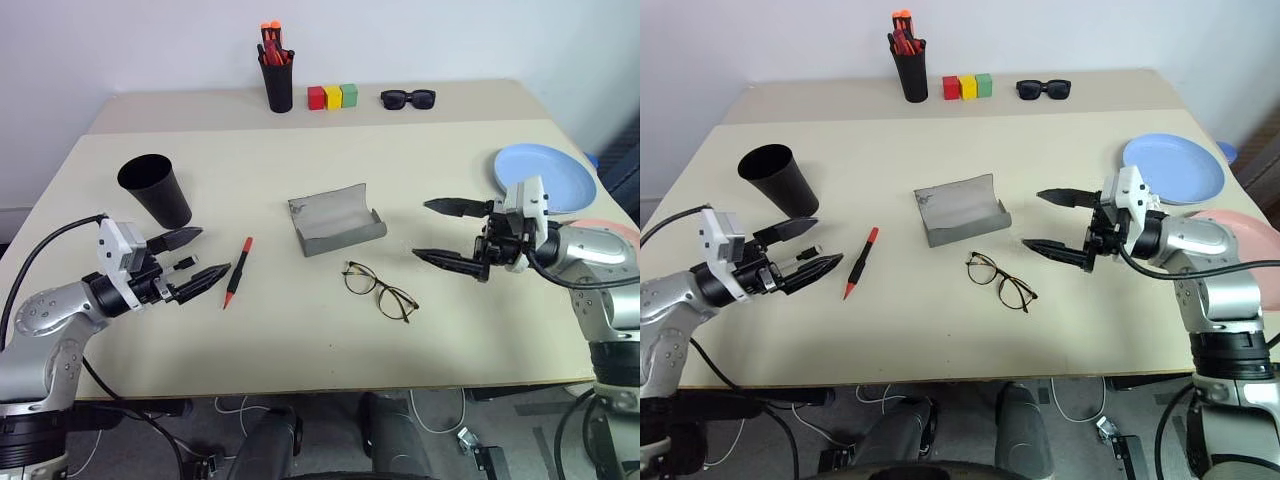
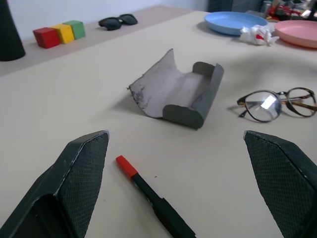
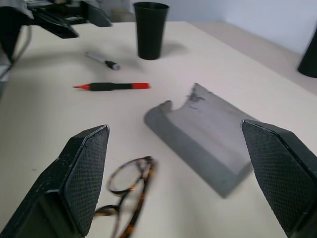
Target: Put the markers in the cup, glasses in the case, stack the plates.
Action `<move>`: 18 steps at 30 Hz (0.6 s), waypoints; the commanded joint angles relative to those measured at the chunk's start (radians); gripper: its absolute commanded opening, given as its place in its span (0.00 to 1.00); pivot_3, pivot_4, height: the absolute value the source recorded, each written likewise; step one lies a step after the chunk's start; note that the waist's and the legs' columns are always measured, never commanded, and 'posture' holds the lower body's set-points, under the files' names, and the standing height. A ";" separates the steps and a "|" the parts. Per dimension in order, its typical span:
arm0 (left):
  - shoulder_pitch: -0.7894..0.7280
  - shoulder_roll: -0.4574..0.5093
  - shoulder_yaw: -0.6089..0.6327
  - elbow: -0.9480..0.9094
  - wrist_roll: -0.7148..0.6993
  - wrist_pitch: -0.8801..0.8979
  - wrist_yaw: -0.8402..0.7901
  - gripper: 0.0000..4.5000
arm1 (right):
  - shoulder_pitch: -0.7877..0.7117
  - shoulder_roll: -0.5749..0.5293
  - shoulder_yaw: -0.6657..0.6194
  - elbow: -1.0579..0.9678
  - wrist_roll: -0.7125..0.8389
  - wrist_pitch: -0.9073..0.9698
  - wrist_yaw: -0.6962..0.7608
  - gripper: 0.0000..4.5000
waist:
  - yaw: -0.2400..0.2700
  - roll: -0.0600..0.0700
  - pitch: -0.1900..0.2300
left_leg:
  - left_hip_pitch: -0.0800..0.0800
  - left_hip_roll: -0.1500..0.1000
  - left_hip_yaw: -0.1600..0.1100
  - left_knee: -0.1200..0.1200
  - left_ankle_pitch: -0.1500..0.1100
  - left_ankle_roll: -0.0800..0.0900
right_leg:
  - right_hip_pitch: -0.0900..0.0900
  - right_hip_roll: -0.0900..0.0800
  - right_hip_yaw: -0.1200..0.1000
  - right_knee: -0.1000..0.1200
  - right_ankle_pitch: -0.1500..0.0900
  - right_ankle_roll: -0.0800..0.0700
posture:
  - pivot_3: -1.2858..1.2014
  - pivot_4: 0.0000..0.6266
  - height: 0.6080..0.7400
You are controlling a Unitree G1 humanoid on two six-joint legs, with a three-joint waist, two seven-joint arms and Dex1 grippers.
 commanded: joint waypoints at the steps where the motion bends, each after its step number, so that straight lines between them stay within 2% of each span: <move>1: 0.012 0.000 0.012 -0.044 -0.007 -0.016 0.007 1.00 | -0.040 -0.001 0.003 0.008 -0.010 -0.024 0.015 0.97 | 0.000 0.000 0.000 | 0.000 0.000 0.000 0.000 0.000 0.000 | 0.000 0.000 0.000 0.000 0.000 0.000 | 0.52 0.24 1.00; 12: -0.005 0.018 0.018 -0.024 -0.009 -0.015 -0.008 1.00 | -0.032 0.018 0.014 0.006 -0.028 -0.047 0.002 0.97 | 0.001 0.000 0.000 | 0.000 0.000 0.000 0.000 0.000 0.000 | 0.000 0.000 0.000 0.000 0.000 0.000 | 0.52 0.24 1.00; 18: -0.034 0.068 0.010 0.029 0.020 -0.028 -0.047 1.00 | -0.002 0.081 0.033 -0.093 -0.015 -0.021 -0.073 0.97 | 0.000 0.000 0.000 | 0.000 0.001 0.000 0.000 0.000 0.000 | -0.001 0.001 0.000 0.000 0.000 0.000 | 0.52 0.24 1.00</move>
